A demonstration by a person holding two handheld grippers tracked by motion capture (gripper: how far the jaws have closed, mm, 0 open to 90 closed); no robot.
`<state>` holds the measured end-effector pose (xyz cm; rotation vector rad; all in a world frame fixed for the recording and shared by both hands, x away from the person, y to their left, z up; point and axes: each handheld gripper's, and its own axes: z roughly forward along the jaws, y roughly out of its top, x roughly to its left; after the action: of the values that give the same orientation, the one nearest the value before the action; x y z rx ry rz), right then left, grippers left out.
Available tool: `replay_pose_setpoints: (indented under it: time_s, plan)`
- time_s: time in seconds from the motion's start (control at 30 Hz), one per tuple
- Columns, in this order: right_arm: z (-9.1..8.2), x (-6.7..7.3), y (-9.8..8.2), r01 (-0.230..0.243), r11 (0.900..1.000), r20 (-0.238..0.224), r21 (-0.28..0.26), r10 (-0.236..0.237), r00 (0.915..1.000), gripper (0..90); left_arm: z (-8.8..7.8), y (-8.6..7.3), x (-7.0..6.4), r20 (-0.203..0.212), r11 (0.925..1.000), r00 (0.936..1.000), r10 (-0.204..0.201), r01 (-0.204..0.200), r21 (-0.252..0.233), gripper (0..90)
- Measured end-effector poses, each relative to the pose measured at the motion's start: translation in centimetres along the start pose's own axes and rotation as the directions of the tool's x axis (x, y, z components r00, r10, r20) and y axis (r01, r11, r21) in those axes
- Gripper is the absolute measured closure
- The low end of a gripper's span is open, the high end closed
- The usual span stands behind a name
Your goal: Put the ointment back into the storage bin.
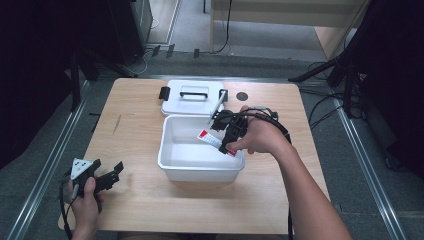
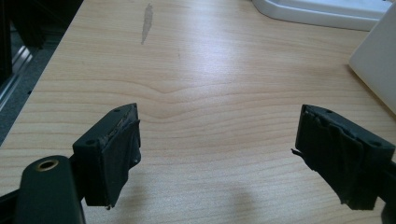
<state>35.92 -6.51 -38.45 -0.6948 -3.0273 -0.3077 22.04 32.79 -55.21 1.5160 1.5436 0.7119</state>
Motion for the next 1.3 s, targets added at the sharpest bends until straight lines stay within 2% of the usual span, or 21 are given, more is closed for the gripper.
replay_pose_setpoints:
  time_s: [0.77,1.3]
  plan:
    - [3.0,0.1,-0.6,0.011,1.000,-0.044,0.027,-0.010,0.9990,72.1,0.0,0.0,0.0,0.001,1.0000,1.0000,-0.002,0.002,-0.001,14.8]
    - [5.0,0.3,-0.6,0.020,0.998,-0.047,0.065,-0.017,0.9987,72.0,0.0,0.0,0.0,0.001,1.0000,1.0000,-0.001,0.001,0.000,14.8]
